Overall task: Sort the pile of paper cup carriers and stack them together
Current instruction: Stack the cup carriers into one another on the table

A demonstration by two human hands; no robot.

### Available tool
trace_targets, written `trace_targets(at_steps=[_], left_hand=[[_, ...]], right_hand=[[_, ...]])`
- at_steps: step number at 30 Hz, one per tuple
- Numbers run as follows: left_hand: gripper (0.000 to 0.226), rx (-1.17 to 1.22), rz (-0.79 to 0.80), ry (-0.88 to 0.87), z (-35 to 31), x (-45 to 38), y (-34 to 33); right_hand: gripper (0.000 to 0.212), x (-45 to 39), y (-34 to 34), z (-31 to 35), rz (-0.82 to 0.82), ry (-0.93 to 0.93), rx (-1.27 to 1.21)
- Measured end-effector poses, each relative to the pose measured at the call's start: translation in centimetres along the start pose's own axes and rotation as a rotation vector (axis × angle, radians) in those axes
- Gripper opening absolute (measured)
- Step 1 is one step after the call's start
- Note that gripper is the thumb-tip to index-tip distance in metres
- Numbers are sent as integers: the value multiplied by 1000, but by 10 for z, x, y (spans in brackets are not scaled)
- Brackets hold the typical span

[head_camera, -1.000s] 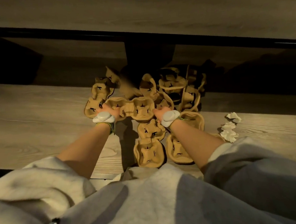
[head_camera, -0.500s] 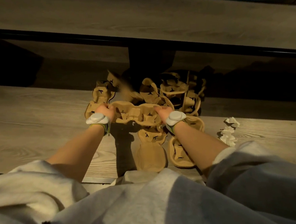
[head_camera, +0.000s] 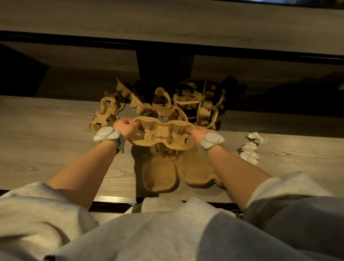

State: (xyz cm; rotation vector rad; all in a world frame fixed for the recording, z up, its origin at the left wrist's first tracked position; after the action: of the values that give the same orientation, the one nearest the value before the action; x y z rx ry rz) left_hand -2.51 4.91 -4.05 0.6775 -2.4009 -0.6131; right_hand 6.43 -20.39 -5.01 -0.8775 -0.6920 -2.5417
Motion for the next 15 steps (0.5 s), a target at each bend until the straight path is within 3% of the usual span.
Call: trace_targets(at_steps=[3,7,15], left_hand=[[24,-21,33,15,-8,19,-24],[22,-23,27,14,-20,39,-53],[18,-48,115,-31,-41,69,-98]], right_hand=[[52,6,28,-17,-9,24,65],[42,10,62,-31,-20,82,-9],[42,18,119,-53,-6,86,-52]])
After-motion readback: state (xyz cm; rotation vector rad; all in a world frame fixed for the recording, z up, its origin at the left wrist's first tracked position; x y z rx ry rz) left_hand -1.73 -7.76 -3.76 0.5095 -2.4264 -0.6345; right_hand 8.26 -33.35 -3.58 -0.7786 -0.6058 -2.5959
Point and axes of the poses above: each hand's wrist, its own x-axis away from the middle knuckle, its own y-axis out of the back of the hand, z = x × y, the point moved 6 cm from there along -x, towards the middle knuckle, and after that the axes turned 2 degrees about -y, right-handed, at the moved point
